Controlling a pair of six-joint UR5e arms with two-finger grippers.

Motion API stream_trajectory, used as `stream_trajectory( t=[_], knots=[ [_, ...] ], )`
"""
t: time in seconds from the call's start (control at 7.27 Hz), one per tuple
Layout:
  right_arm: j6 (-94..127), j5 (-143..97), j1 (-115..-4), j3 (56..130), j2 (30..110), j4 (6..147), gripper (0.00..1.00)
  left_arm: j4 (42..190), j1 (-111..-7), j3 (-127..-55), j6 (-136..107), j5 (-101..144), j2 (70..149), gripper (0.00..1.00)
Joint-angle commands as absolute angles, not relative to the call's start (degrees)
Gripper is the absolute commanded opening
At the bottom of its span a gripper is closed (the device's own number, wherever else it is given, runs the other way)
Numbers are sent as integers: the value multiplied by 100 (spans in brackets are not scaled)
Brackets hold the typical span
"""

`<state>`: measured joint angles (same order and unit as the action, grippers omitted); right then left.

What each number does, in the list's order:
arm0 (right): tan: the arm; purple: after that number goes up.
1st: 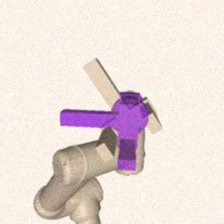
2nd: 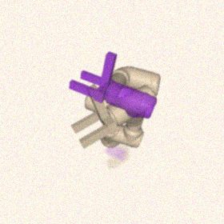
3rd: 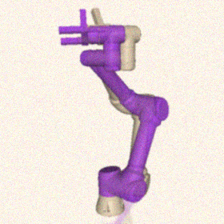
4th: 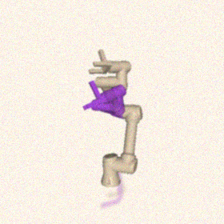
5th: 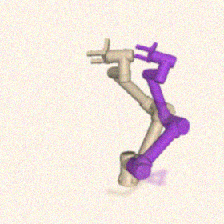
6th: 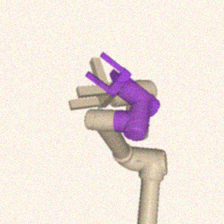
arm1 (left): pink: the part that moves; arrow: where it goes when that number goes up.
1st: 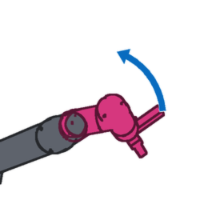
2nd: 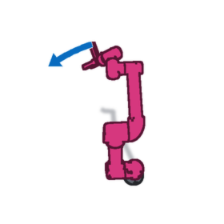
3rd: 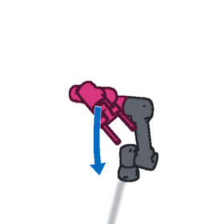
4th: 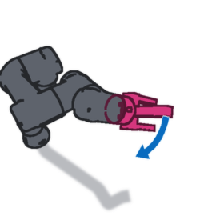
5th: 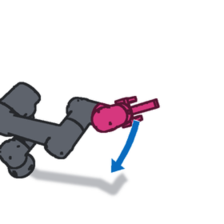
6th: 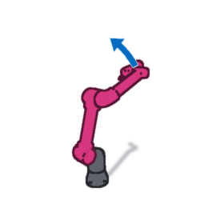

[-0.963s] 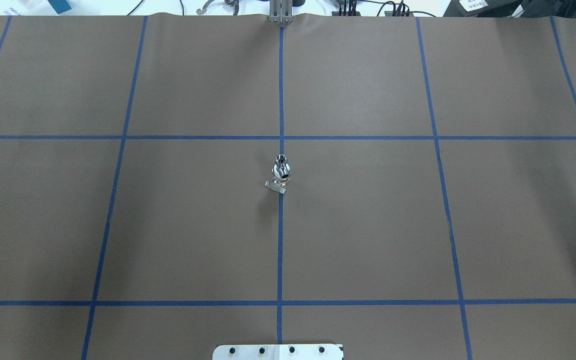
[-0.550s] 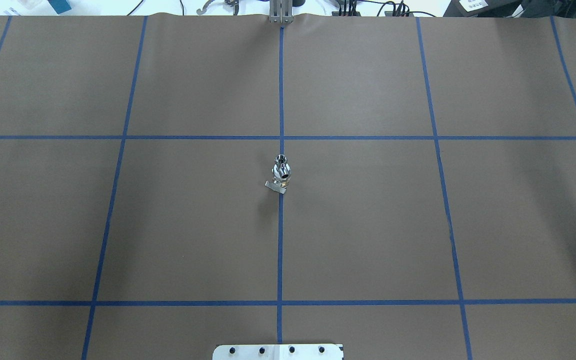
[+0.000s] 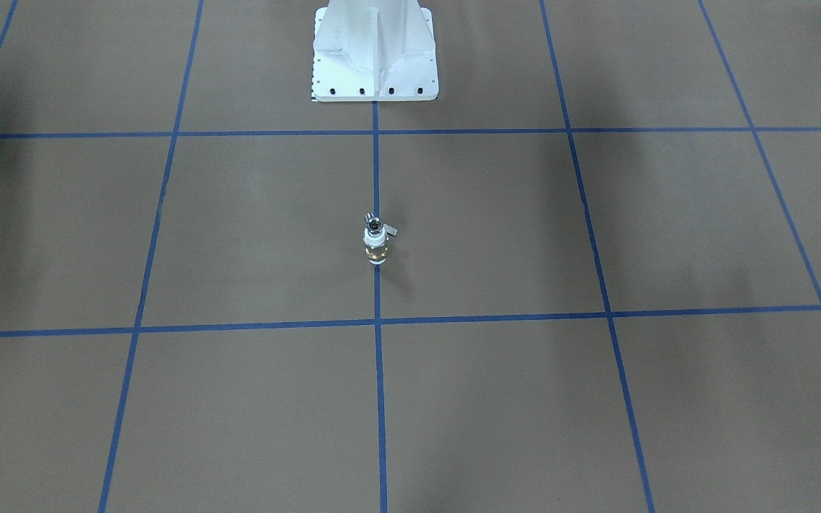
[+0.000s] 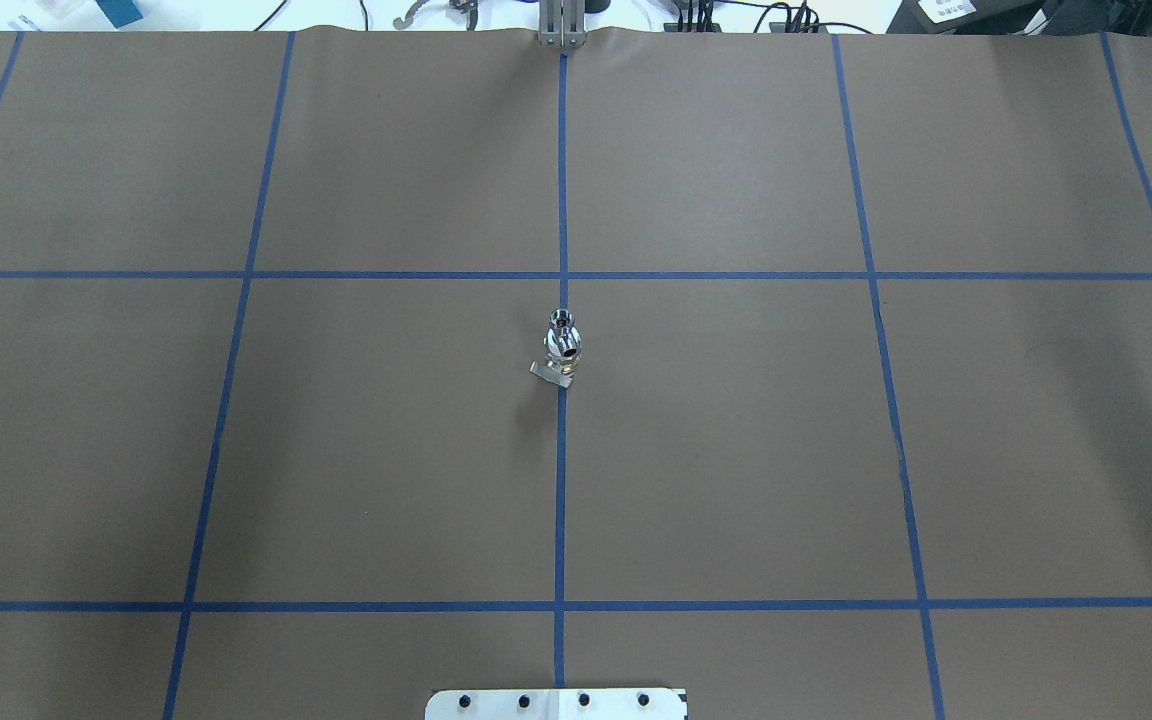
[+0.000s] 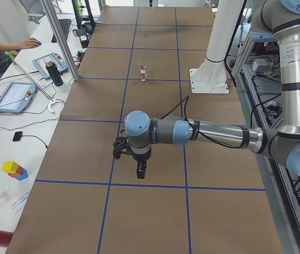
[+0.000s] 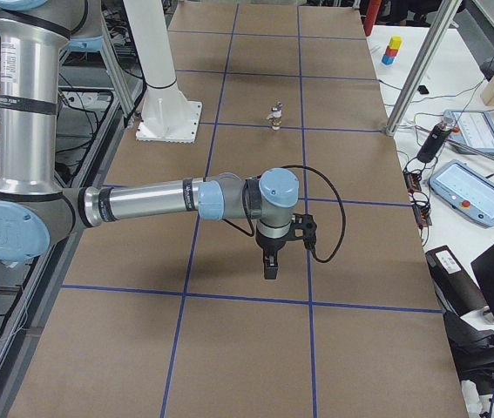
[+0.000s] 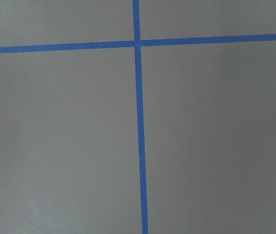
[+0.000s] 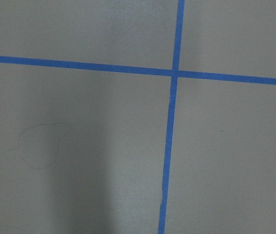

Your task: Assemble PPR valve and pipe with both arms

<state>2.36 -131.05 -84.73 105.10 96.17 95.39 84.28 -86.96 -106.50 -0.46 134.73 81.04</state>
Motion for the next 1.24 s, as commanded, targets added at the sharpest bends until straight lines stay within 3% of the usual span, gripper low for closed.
stream_trajectory(
  t=[0.0,1.1],
  knots=[
    [229,-13052,-8481,10538,9624,9554,100,8437,-8701,-10626,-62,13482,8104,100],
    [237,-13061,-8473,10547,9624,9554,100,8482,-8938,-10388,-182,13500,8077,100]
  ],
)
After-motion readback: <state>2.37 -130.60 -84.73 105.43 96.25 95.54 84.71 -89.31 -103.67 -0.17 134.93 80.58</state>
